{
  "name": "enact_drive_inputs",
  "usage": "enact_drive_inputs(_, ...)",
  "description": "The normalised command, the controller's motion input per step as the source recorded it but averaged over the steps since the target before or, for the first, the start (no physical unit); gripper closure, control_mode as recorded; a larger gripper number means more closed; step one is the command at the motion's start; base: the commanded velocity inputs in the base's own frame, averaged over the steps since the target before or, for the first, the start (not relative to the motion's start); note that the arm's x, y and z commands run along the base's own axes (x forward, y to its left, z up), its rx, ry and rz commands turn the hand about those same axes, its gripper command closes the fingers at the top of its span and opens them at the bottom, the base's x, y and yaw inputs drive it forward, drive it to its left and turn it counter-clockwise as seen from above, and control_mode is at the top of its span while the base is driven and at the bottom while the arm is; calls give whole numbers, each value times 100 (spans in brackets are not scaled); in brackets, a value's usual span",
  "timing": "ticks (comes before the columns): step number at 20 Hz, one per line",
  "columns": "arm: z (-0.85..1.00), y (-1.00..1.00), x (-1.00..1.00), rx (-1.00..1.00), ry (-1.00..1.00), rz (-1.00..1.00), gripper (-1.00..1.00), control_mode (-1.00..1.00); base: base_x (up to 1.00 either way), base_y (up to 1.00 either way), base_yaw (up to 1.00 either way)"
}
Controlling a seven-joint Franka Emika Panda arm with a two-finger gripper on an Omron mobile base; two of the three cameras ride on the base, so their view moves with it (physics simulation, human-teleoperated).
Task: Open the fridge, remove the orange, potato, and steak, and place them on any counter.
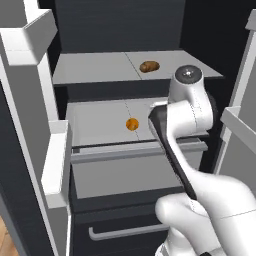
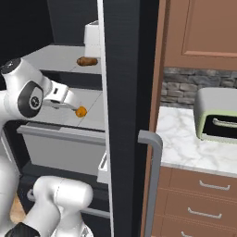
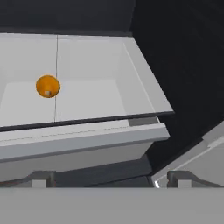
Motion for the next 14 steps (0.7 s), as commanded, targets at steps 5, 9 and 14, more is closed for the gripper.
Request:
enact_drive_inputs(5,94,0,58,-7,-5,0,-100,-100,0,0,0)
enact_drive_inputs(9,66,2,83,5,-4,-4,-100,-100,0,0,0)
enact_drive_inputs(14,2,3,77,7,-7,-21,-100,-100,0,0,0)
